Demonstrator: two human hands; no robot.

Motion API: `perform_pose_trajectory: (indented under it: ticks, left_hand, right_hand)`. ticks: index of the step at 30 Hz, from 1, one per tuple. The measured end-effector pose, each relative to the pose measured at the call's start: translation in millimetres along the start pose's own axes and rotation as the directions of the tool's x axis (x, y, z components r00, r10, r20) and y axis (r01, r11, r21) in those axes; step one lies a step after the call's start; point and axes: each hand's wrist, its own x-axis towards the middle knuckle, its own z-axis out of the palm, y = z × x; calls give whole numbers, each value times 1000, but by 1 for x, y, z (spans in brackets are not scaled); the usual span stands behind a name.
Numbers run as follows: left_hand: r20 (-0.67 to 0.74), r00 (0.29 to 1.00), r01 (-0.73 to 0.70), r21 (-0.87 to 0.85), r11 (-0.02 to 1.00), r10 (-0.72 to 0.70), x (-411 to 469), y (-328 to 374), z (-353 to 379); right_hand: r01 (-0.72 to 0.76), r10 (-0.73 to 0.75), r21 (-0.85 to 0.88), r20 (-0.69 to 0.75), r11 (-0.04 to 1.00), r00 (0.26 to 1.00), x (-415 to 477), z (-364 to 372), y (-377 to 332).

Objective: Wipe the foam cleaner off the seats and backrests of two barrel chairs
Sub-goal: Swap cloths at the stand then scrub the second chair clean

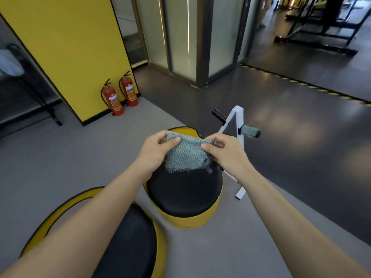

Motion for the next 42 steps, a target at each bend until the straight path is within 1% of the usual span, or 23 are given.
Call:
perform_pose_trajectory:
  ticks: [3,6,8,13,18,22,26,28,30,32,34,37,39,40,42]
  left_hand:
    - [65,996,-66,46,997,63,22,15,38]
    - [122,987,-115,89,989,103,54,19,65]
    - [140,985,-116,103,988,101,76,15,78]
    - [165,985,-62,129,990,41,138,-11,97]
    - [177,983,13,143,990,-39,224,-43,110]
    - [188,978,60,173,983,-92,297,-60,121]
    - [178,976,76,256,964,-124,372,-77,129]
    - [168,976,86,291,953,-139,408,-88,135]
    - [158,977,87,306,948,-141,445,-101,143]
    - [158,977,85,338,937,-145,481,-113,154]
    - [143,977,100,357,929,-160,515,-129,166]
    - [143,973,117,372,921,-181,561,-151,187]
    - [117,976,128,375,918,-183,587,-161,202]
    - [98,979,130,376,918,-178,600,-164,209]
    - [70,983,128,390,912,-168,626,-173,222]
  right_hand:
    - [13,-18,-79,-60,997,998,14,-42,10]
    - [9,-16,-71,-97,997,995,34,-68,27]
    - [-14,5,-82,-107,997,994,50,-78,41]
    - [-87,81,-88,-74,992,994,101,-88,76]
    - [-162,158,-98,-48,982,986,172,-89,107]
    - [-192,190,-166,-25,967,981,237,-90,129]
    - [-221,232,-242,15,945,973,307,-88,153]
    - [-200,230,-327,56,924,972,343,-88,168]
    - [-137,218,-466,126,874,968,382,-88,186]
    - [-23,193,-647,192,762,962,423,-90,207]
    - [68,195,-744,261,664,946,463,-92,224]
    - [163,250,-796,367,582,896,516,-98,242]
    - [214,269,-804,417,555,868,547,-104,254]
    - [214,284,-797,431,565,856,563,-107,260]
    - [160,339,-775,439,611,832,595,-112,277]
